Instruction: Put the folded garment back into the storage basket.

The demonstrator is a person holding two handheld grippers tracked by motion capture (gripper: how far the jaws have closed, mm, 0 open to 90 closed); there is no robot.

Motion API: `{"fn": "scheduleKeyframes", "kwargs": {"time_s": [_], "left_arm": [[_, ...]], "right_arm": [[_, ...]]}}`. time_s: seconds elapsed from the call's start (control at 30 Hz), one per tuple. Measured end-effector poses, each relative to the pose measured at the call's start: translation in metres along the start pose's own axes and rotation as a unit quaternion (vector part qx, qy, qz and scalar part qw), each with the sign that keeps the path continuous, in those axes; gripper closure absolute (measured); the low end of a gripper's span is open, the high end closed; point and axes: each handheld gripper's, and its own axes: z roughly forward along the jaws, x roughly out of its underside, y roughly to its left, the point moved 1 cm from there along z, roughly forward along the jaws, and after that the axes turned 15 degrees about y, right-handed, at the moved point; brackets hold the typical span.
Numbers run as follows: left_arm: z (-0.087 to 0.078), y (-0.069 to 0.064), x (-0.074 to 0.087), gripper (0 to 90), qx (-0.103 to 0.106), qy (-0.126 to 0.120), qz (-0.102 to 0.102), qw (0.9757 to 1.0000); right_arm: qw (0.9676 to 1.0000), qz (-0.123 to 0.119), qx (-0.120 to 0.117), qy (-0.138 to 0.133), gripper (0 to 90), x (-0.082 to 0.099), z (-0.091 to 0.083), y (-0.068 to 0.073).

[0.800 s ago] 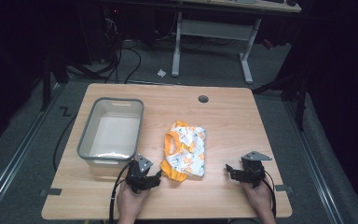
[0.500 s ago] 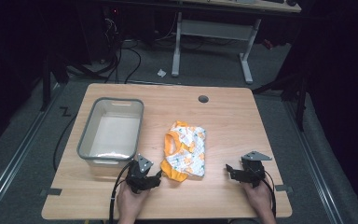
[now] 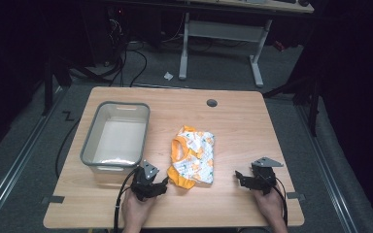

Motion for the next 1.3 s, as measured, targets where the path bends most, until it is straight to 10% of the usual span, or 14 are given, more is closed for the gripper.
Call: {"fn": "scheduleKeyframes", "kwargs": {"time_s": [1.3], "left_arm": [[-0.017,-0.015,-0.001,30.8,0.037,-0.05,-0.002,0.9981]], "right_arm": [[1.0,0.001,0.0,0.001,23.5,0.0,0.0,0.0]]}}
